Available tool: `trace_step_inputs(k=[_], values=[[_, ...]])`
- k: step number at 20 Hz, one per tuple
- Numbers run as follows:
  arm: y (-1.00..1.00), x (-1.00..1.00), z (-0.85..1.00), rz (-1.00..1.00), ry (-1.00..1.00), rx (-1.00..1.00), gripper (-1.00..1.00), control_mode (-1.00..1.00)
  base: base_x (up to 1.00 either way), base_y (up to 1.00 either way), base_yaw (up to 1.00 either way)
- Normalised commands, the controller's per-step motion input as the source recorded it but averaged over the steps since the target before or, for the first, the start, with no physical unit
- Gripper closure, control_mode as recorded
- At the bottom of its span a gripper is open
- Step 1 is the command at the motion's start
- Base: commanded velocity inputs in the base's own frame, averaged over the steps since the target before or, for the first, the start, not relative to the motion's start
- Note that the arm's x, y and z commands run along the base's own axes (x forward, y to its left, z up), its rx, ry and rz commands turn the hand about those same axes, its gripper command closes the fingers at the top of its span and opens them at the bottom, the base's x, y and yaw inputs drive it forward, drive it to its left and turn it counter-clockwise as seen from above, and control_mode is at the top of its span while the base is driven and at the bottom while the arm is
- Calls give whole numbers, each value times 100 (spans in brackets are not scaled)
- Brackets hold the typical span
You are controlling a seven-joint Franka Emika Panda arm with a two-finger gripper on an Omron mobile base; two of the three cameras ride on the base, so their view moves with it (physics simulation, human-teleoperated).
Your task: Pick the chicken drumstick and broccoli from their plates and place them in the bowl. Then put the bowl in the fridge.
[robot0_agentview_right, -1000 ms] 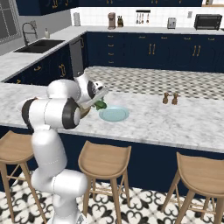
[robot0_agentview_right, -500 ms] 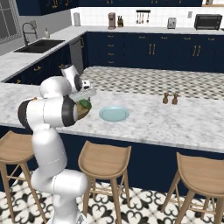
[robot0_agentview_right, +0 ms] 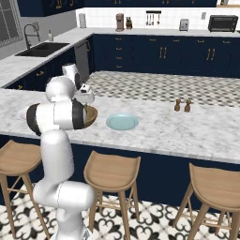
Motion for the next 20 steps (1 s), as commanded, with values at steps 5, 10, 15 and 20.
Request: trace_step_inputs(k=[5, 10, 15, 20], values=[[47, 50, -29, -17, 0, 0, 100, -100, 0, 0, 0], [1, 29, -46, -2, 0, 3, 100, -100, 0, 0, 0], [-3, 9, -46, 0, 1, 4, 100, -100, 0, 0, 0], [-5, 14, -39, 0, 0, 1, 100, -100, 0, 0, 0]])
